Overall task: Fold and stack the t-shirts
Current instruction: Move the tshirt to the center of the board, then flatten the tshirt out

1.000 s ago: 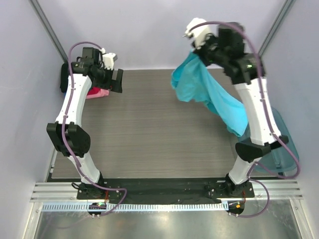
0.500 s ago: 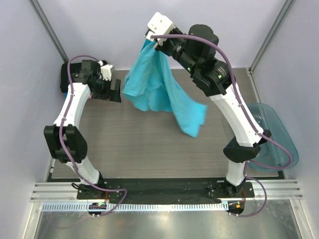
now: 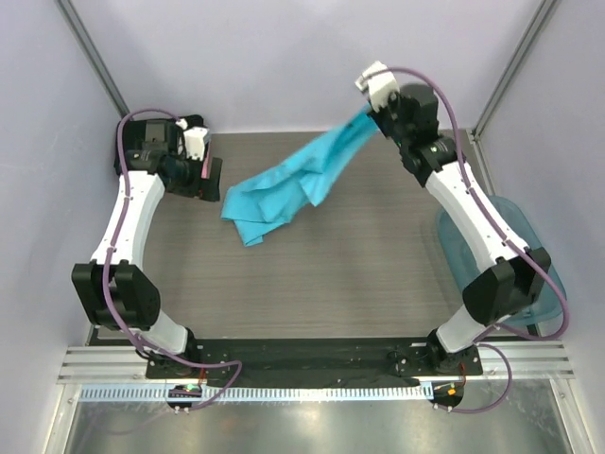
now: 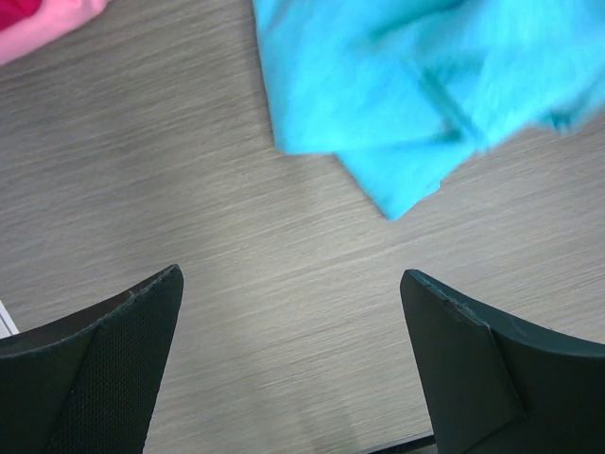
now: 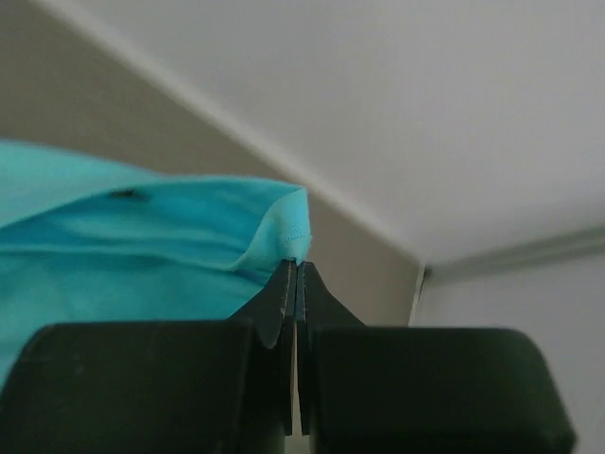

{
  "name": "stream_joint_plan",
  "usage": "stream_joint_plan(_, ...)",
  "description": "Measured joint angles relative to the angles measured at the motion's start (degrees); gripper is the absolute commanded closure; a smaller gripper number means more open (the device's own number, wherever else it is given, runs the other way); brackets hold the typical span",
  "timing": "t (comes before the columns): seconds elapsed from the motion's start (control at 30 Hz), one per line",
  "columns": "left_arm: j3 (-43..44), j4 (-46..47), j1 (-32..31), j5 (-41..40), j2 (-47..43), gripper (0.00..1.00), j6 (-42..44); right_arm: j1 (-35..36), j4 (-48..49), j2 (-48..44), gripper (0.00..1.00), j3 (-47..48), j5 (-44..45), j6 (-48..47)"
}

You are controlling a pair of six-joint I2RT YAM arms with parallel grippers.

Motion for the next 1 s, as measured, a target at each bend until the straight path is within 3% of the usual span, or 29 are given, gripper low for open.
stream_joint_plan(0.03,-0.72,-0.04,0.0,-0.04,-0.48,0.03,0.04,-2.95,1.29,-1.46,0.97,-7.21,0.2,0.94)
stream_joint_plan(0.07,-1.44,0.02,0.0,-0.04,-0.98,0.03,0.04,-4.98,0.74,-2.73,0.89,-13.51,0.66,1.38)
stream_joint_plan(0.1,-2.25,-0.07,0.0,-0.04,-1.51,0.03,0.04,-6.19,0.31,-3.65,0.65,-18.99,1.14,1.84)
stream_joint_plan(0.13,-2.99,-0.07,0.0,0.0,-1.95,0.03,0.02,-6.73,0.2,-4.72,0.57,-24.87,1.55,2.43)
stream_joint_plan(0.23,-4.72,-0.04,0.0,0.02,-2.45,0.03,0.02,-5.9,-4.98,-6.32,0.49,-36.37,1.33,2.29)
stream_joint_plan(0.37,-5.77,0.11,0.0,0.02,-2.43,0.04,0.15,-4.15,-10.56,-6.8,0.44,-37.07,-3.8,2.14)
stream_joint_plan(0.57,-6.93,1.95,0.0,0.98,0.72,0.12,-0.07,1.16,-13.35,-2.01,0.49,-17.11,-14.29,-0.28)
stream_joint_plan(0.8,-8.7,3.26,0.26,6.38,8.22,0.18,-0.7,3.8,-17.46,22.4,0.53,11.8,-21.99,-1.4)
stream_joint_plan(1.0,-9.53,3.96,0.37,10.05,9.46,0.21,-2.25,3.61,-24.46,43.8,0.52,27.56,-23.15,-3.23)
